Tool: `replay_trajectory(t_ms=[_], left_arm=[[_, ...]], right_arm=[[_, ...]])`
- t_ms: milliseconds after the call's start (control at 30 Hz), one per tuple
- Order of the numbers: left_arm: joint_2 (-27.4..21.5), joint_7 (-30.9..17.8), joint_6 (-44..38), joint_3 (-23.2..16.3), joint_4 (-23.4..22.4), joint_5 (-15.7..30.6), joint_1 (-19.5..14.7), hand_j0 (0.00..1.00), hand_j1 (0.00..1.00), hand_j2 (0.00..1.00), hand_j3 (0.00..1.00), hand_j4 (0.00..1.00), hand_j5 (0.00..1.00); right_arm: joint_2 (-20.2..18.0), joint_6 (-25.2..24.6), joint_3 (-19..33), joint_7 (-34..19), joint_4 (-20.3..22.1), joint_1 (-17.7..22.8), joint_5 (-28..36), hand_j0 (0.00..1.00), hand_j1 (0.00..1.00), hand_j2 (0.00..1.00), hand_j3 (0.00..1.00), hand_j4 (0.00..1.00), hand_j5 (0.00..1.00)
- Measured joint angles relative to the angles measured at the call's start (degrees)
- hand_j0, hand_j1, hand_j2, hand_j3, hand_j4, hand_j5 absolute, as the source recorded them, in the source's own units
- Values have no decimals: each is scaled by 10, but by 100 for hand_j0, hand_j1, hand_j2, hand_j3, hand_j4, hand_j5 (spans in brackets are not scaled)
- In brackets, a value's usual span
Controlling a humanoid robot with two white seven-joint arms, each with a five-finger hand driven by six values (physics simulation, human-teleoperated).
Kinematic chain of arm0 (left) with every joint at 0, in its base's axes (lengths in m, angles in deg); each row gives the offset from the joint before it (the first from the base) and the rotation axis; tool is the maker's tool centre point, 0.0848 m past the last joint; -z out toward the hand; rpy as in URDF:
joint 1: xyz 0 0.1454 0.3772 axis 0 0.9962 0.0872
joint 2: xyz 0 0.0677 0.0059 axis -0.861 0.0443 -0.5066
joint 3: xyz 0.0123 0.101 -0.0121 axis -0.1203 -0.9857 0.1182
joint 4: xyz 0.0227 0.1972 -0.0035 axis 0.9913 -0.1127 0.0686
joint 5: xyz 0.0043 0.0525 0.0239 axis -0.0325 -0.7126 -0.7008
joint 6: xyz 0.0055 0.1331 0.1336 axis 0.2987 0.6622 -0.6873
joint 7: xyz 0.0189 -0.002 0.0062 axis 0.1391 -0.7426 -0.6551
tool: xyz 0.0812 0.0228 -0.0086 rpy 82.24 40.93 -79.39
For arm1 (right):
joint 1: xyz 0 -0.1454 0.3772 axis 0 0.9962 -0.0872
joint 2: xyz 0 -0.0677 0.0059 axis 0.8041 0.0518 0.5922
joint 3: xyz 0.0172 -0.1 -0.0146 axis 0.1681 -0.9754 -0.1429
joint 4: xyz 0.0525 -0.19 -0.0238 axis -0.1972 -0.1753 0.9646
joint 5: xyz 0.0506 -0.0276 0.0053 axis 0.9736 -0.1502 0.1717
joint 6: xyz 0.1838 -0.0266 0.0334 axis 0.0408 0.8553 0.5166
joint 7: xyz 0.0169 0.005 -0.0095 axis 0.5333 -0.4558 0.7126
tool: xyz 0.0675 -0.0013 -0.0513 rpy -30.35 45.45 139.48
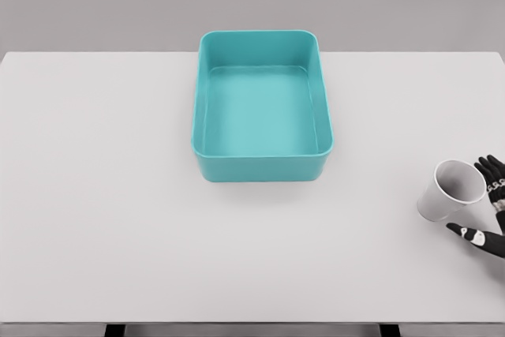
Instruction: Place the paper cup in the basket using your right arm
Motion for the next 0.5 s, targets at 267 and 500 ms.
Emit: replay_trajectory(t_ms=[267, 500], left_arm=[[0, 0, 0, 0, 0, 0, 0, 100, 100, 100, 100, 100, 100], [0, 0, 0, 0, 0, 0, 0, 100, 100, 100, 100, 100, 100]], right_arm=[[2, -8, -2, 0, 2, -8, 7, 100, 100, 100, 100, 100, 100], [5, -47, -1, 0, 2, -15, 9, 100, 100, 100, 100, 100, 100]])
